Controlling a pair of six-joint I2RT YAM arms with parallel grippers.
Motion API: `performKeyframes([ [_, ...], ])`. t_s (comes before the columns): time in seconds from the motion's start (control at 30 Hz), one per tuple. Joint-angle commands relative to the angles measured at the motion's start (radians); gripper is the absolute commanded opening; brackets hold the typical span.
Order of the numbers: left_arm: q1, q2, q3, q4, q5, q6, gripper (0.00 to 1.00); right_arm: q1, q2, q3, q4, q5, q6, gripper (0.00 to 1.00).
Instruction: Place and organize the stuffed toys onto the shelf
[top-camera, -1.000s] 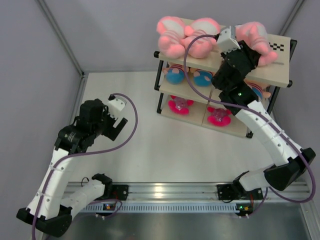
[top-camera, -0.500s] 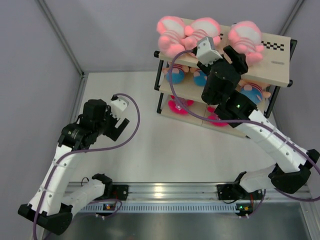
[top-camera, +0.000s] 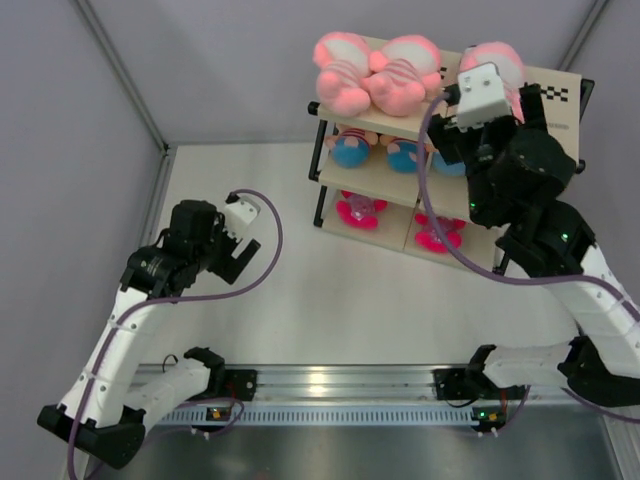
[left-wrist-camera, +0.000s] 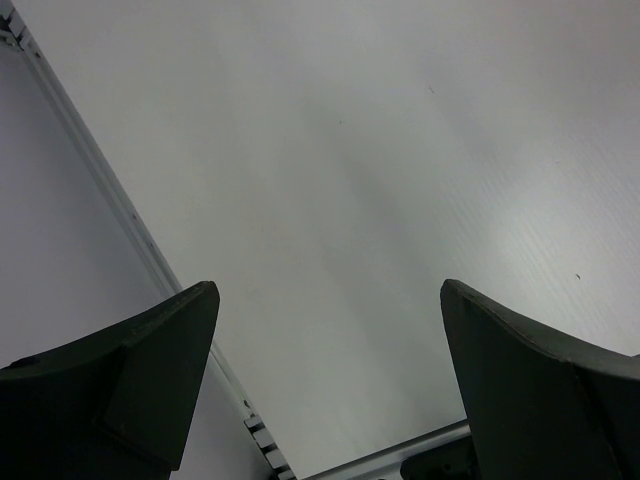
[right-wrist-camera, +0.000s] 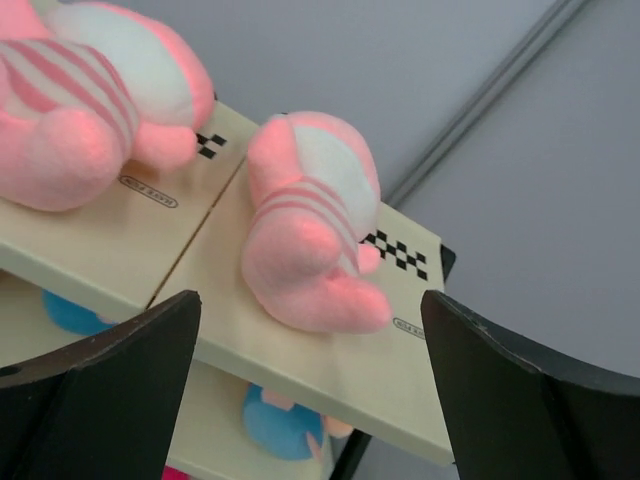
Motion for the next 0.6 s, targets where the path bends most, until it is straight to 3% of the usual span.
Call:
performKeyframes([
  [0.0, 0.006, 0.002, -0.008, 0.042, 0.013, -0.007, 0.99, 0.011, -0.125, 0.061, -0.101, -0.274, 0.227, 0.92],
  [0.07, 0.004, 0.002, -0.014, 0.042, 0.015, -0.007, 0.99, 0.011, -0.192, 0.056, -0.115, -0.446, 0.275, 0.96],
  [0.2, 0.004, 0.002, -0.017, 0.044, 0.018, -0.008, 0.99, 0.012, -0.228, 0.085, -0.212, -0.603, 0.309, 0.99],
  [0.33, 0.004, -0.005, -0.06, 0.063, 0.005, -0.013, 0.99, 0.011, -0.3, -0.057, -0.347, -0.909, 0.258, 0.99],
  [0.37, 0.004, -0.013, -0.082, 0.077, -0.002, -0.011, 0.98, 0.012, -0.333, -0.182, -0.339, -1.047, 0.256, 0.99],
  [0.43, 0.006, -0.021, -0.163, 0.125, -0.034, -0.008, 0.98, 0.011, -0.462, -0.342, -0.275, -1.178, 0.259, 0.99],
  [0.47, 0.007, -0.024, -0.189, 0.139, -0.042, -0.007, 0.99, 0.011, -0.511, -0.516, -0.184, -1.254, 0.278, 0.99],
  [0.57, 0.007, -0.024, -0.283, 0.194, -0.047, -0.01, 0.99, 0.012, -0.698, -0.838, 0.023, -1.286, 0.336, 0.99],
])
